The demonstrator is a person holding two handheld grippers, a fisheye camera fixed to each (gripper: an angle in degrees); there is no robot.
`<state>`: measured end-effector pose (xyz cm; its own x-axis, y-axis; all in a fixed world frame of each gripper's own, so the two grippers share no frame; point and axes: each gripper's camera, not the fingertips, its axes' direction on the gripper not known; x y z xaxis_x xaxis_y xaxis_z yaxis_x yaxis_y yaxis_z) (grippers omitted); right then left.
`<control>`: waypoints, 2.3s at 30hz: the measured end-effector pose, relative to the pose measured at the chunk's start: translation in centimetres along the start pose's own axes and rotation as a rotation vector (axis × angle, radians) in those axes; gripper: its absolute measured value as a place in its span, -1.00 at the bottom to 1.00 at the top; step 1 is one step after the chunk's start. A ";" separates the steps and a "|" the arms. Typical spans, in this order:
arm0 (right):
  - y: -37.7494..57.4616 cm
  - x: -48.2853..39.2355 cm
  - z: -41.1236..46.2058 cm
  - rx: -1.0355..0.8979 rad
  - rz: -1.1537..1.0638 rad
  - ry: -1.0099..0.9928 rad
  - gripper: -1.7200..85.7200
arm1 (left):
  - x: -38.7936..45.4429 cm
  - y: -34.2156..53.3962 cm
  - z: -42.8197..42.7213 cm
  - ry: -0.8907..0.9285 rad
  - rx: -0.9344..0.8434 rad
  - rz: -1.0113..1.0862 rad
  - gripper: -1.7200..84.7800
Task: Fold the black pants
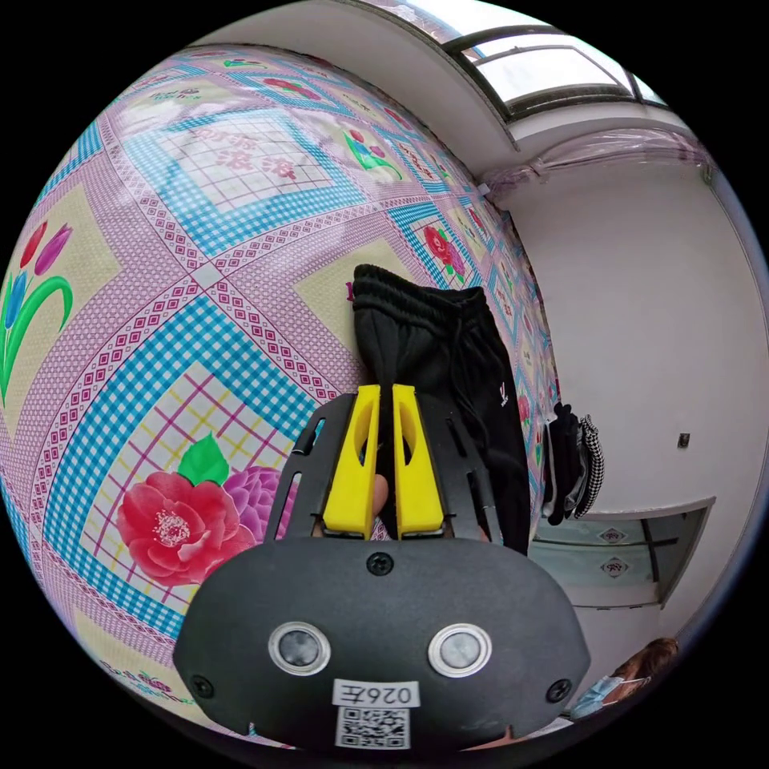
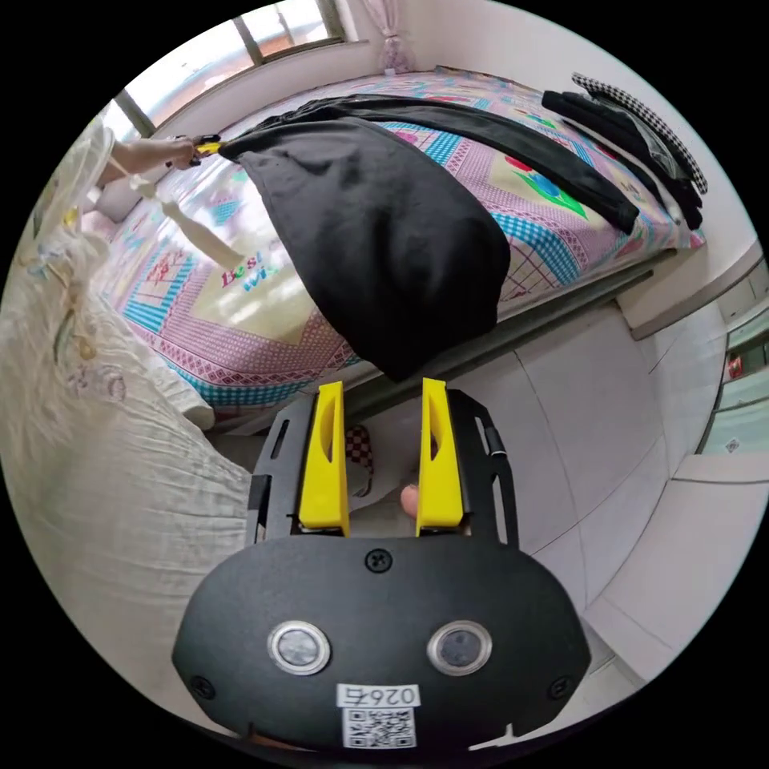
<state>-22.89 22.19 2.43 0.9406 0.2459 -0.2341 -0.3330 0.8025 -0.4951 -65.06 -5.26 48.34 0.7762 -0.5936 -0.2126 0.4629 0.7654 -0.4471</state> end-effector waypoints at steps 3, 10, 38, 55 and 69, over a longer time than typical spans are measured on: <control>0.1 -3.6 1.6 -0.023 -0.134 0.174 -0.76 | 0.4 0.2 -0.4 -0.008 0.002 0.014 -0.94; 0.9 -8.2 3.1 -0.002 -0.282 0.362 -0.71 | 0.9 0.4 -1.3 -0.012 0.009 0.023 -0.93; 5.2 7.7 -12.5 0.028 -0.155 -0.278 -0.97 | -0.7 4.6 -4.7 0.122 -0.029 -0.059 -0.93; -3.8 36.9 -17.2 0.316 -0.126 -0.756 -0.97 | 10.8 5.2 -4.0 0.194 0.203 -0.028 -0.98; -15.0 58.4 -7.5 0.259 0.246 -1.172 -0.97 | 27.6 -0.9 15.7 0.012 0.145 0.076 -0.97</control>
<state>36.52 20.44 -10.13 0.3891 0.6392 0.6633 -0.6127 0.7173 -0.3318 -37.36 -18.38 56.47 0.8066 -0.5350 -0.2514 0.4608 0.8354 -0.2995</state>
